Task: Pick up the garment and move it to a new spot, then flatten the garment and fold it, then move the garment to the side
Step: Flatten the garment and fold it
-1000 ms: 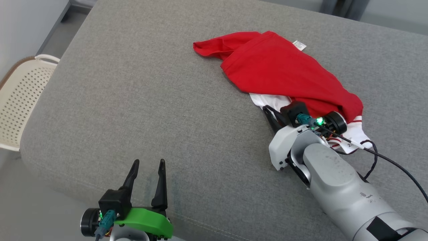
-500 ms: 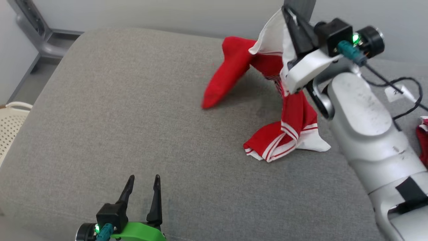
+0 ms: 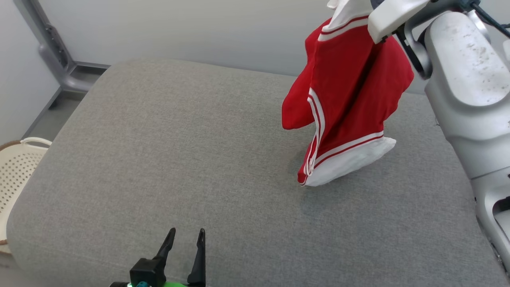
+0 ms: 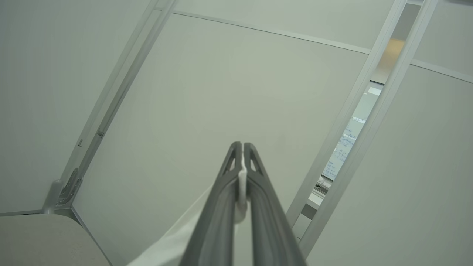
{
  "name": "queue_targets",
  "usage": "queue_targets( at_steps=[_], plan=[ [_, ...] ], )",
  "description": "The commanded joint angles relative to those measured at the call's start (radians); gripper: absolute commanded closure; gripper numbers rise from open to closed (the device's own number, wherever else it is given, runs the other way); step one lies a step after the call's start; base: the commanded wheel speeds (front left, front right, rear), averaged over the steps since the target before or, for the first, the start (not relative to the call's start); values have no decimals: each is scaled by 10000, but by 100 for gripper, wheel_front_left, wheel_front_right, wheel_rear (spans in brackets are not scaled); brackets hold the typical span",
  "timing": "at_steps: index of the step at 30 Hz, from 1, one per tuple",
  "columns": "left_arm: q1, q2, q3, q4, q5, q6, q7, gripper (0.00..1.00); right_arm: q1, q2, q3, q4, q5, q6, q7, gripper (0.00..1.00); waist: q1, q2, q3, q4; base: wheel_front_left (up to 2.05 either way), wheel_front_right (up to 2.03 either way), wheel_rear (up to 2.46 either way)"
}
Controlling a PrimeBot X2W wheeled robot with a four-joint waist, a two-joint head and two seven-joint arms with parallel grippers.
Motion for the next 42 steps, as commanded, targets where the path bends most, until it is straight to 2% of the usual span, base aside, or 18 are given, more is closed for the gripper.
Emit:
queue_targets(
  at_steps=[1, 5, 10, 14, 21, 25, 28, 34, 35, 37, 42],
  plan=[
    [-116, 31, -76, 29, -109, -28, 9, 0, -307, -90, -69, -144, -17, -19, -23, 100, 0, 0, 116, 363, 0, 0, 0],
    [-222, 31, -224, 94, -177, -9, 9, 0, -444, -276, -114, -579, 23, -19, -22, 100, 0, 0, 175, 749, 0, 0, 0],
    [-34, 31, -59, 110, -174, 70, 9, 0, -39, -429, 109, -827, 373, -19, -22, 100, 0, 0, 199, 668, 0, 0, 0],
    [23, 31, -21, 52, -223, 90, 9, 0, 763, -708, 155, -876, 798, -19, -22, 100, 0, 0, 263, 219, 0, 0, 0],
    [-344, 31, 33, -149, -187, 138, 9, 0, 3101, -1690, 215, -1275, 1513, -19, -23, 100, 0, 0, 691, -953, 0, 0, 0],
    [-652, 31, -9, -150, -119, 83, 9, 0, 4303, -1958, 148, -1341, 1833, -19, -23, 100, 0, 0, 942, -1454, 0, 0, 0],
    [-899, 31, -49, -172, -129, 58, 9, 0, 5159, -1971, -114, -1179, 1941, -18, -23, 100, 0, 0, 1079, -1718, 0, 0, 0],
    [-1274, 33, -271, -186, -94, -31, 9, 0, 6963, -1530, -1201, -674, 1707, -18, -24, 100, 0, 0, 1310, -2092, 0, 0, 0],
    [-1321, 31, -321, -182, -81, -62, 9, 0, 7241, -1386, -1494, -477, 1694, -19, -24, 74, 0, 0, 1334, -2164, 0, 0, 0],
    [-1395, 31, -397, -176, -89, -85, 9, 0, 7598, -1099, -1908, -508, 1496, -18, -24, 0, 0, 0, 1383, -2278, 0, 0, 0],
    [-1733, 33, -696, -133, 17, -254, 9, 0, 8285, -368, -2872, -1159, 1015, -18, -23, 0, 0, 0, 1610, -2625, 0, 0, 0]
  ],
)
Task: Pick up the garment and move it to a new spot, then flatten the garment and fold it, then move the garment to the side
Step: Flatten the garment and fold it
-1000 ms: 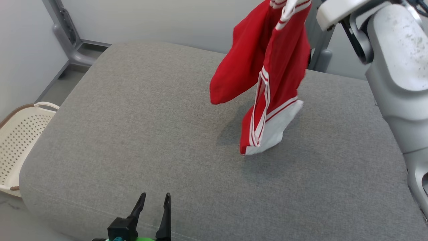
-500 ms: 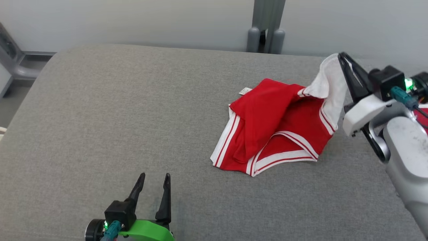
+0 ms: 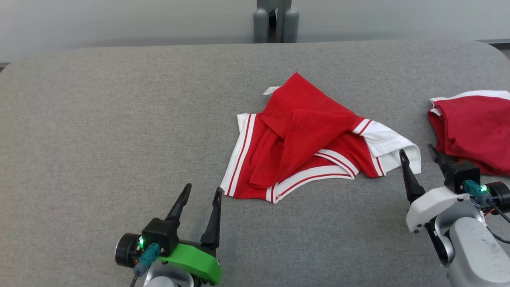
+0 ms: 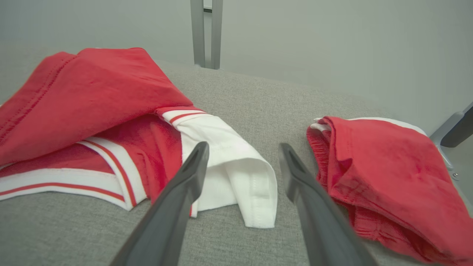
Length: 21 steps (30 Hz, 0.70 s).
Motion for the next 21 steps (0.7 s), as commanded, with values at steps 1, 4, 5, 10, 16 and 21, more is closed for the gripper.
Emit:
queue_targets(
  at_steps=[1, 4, 5, 10, 16, 21],
  plan=[
    [-290, 35, -120, 34, 66, -100, 7, 0, 177, 156, -139, -258, -177, -16, -21, 0, 0, -1, 281, -302, 0, 0, 0],
    [-666, 36, -425, 205, 198, -238, 7, 0, 387, 641, -357, -753, -443, -16, -21, 0, 0, -1, 478, -557, 0, 0, 0],
    [-795, 38, -538, 287, 277, -281, 7, 0, 407, 741, -388, -850, -478, -17, -21, 0, 0, -1, 545, -626, 0, 0, 0],
    [-1630, 41, -1287, 1007, 607, -509, 6, 0, 307, 1219, -224, -1206, -617, -16, -21, 0, 0, -1, 978, -1125, 0, 0, 0],
    [-2414, 49, -1914, 1912, 693, -635, 6, 0, 114, 1420, -125, -1168, -631, -16, -21, 0, 0, -1, 1402, -1728, 0, 0, 0],
    [-2827, 50, -1948, 2700, 721, -368, 6, 0, 97, 1473, -166, -1216, -645, -16, -23, 0, 0, -1, 1661, -2073, 0, 0, 0]
  ],
)
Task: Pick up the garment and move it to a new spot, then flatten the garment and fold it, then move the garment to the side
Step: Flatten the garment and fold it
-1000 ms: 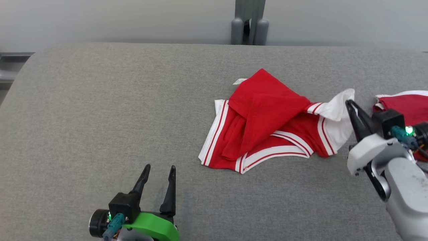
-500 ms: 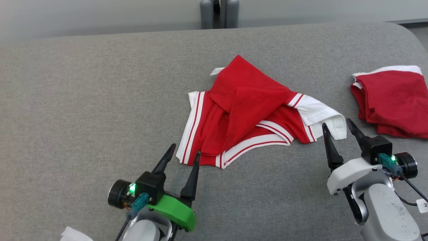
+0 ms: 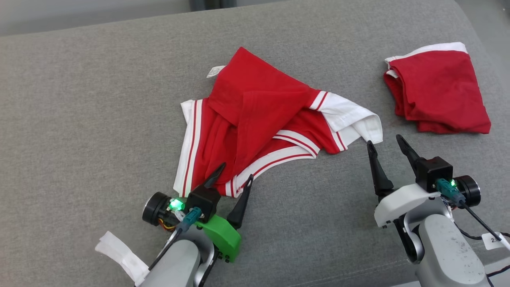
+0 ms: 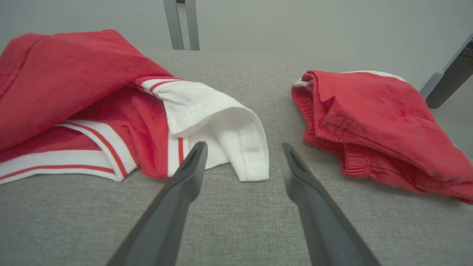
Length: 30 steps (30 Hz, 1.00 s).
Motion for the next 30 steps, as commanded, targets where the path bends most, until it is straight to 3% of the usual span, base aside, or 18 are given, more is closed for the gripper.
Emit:
queue_targets(
  at_steps=[1, 3, 4, 5, 6, 14, 19, 25, 30],
  plan=[
    [-271, 66, 75, 197, 33, 127, 4, 0, -76, 35, 16, -60, -32, -16, -23, 0, 0, 0, 356, -400, 0, 0, 0],
    [-461, 62, 116, 388, 46, 205, 4, 0, -83, 86, -15, -123, -43, -16, -23, 0, 0, 0, 432, -494, 0, 0, 0],
    [-504, 62, 115, 436, 62, 220, 6, 38, -74, 100, -51, -142, -33, -17, -23, 0, 0, 0, 454, -515, 0, 0, 0],
    [-576, 63, 147, 416, 112, 278, 4, 96, -67, 121, -76, -163, -28, -17, -23, 0, 0, 0, 473, -530, 0, 0, 0],
    [-606, 65, 165, 382, 122, 293, 6, 100, -57, 141, -90, -176, -33, -16, -23, 0, 0, 0, 475, -536, 0, 0, 0],
    [-1199, 90, 868, -943, 247, 331, 4, 100, 202, 300, -349, -332, 2, -16, -25, 0, 0, 0, 249, -48, 0, 0, 0],
    [-2654, 817, 1456, -1564, 738, 81, 4, 100, 158, 428, -148, -257, 132, -16, -23, 0, 0, 0, 109, 118, 0, 0, 0],
    [-4985, 2055, 1980, -234, 1118, -141, 4, 100, -91, 571, 420, -194, 340, -18, -25, 0, 0, 0, 338, -254, 0, 0, 0],
    [-6387, 2825, 2449, 1373, 1022, -39, 343, 100, -262, 609, 913, -258, 647, -16, -23, 0, 0, 0, 697, -683, 0, 0, 0]
  ],
)
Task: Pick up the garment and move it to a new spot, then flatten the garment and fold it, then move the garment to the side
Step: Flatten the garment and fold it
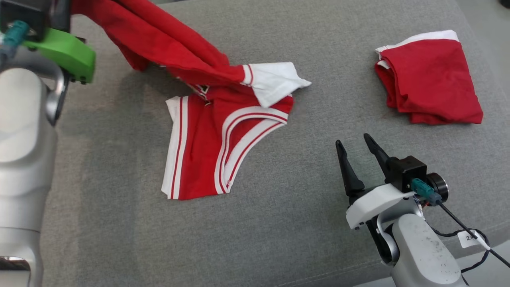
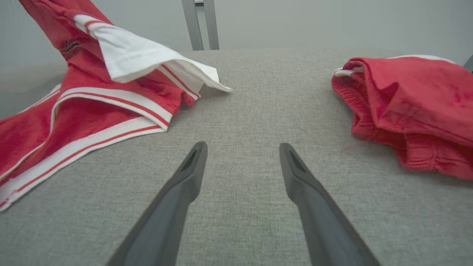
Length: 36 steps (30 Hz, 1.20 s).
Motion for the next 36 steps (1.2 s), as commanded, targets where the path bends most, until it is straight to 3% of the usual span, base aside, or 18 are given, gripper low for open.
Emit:
queue_targets(
  at_steps=[1, 5, 10, 11, 12, 22, 30, 36],
  plan=[
    [-355, 270, 153, 307, -50, 112, 20, 100, -187, 12, 153, -52, 206, -16, -21, 0, 0, 0, 386, -410, 0, 0, 0],
    [-952, 691, 405, 1118, -122, 269, -101, 100, -192, 6, 347, -70, 499, -16, -21, 0, 0, 0, 582, -593, 0, 0, 0],
    [-1248, 784, 501, 1569, -190, 383, -221, 100, -166, 11, 377, -35, 580, -16, -21, 0, 0, 0, 682, -587, 0, 0, 0],
    [-1335, 657, 615, 1666, -366, 434, -261, 55, -203, 13, 428, -10, 587, -16, -23, 0, 0, 0, 727, -555, 0, 0, 0],
    [-1376, 592, 624, 1696, -387, 439, -281, 1, -236, 14, 469, -11, 593, -16, -23, 0, 0, 0, 747, -533, 0, 0, 0],
    [-499, -61, 1200, 1044, -959, 761, -364, 0, -570, 10, 1532, -125, 584, -16, -23, 0, 0, 0, 562, 443, 0, 0, 0],
    [1938, -986, 1913, -1068, -1322, 841, -355, 0, -814, 6, 3699, -135, 569, -16, -21, 0, 0, 0, 2, 1989, 0, 0, 0],
    [3817, -1884, 2100, -2220, -1154, 686, -356, 0, -1267, -133, 5323, 709, 711, -16, -21, 0, 0, 0, -380, 3132, 0, 0, 0]
  ],
)
